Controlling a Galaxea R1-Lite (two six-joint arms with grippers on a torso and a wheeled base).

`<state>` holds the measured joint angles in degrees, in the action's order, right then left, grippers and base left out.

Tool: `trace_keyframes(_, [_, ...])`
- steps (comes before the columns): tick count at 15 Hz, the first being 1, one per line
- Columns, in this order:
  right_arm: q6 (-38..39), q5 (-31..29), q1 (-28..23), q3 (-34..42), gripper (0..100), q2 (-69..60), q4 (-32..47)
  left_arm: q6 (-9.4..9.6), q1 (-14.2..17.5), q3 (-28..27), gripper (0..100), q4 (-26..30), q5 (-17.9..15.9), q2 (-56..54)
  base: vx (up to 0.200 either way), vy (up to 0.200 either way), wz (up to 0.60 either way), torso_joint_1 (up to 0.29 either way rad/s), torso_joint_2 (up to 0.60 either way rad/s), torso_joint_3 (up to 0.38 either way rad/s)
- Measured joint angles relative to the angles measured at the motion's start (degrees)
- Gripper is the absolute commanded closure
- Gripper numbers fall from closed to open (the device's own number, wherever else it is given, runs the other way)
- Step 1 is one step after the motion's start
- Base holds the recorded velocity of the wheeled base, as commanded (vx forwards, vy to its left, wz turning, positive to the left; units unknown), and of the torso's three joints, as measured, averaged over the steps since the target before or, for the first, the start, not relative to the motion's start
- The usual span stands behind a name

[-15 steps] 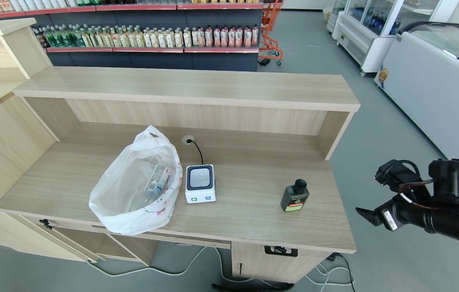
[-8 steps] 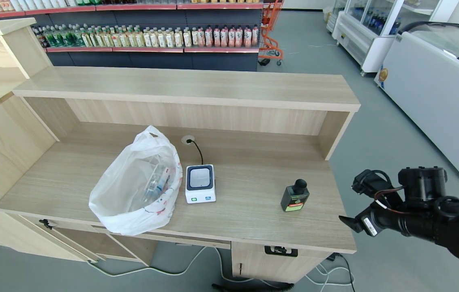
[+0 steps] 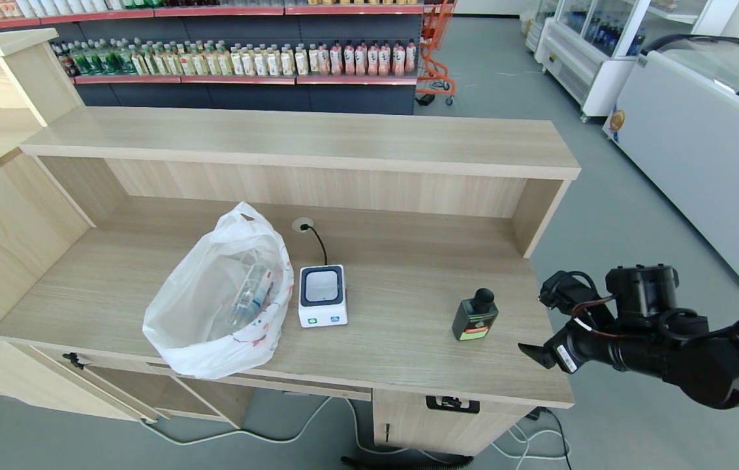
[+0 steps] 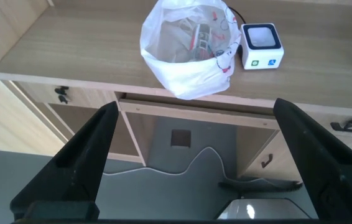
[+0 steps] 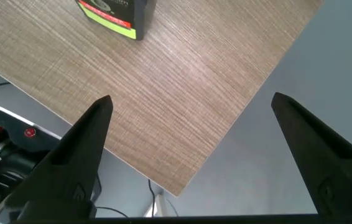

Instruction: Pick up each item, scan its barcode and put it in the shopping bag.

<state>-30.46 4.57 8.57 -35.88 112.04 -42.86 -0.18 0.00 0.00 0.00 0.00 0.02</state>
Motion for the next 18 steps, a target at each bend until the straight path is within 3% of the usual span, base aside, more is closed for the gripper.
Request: trace_keyframes(18, [2.08,-0.52,5.95,-11.42,0,11.56,-3.01,0.00,0.00,0.00,0,0.00,0.00,0.00,0.000,0.000,0.00,0.000,0.00,0.000])
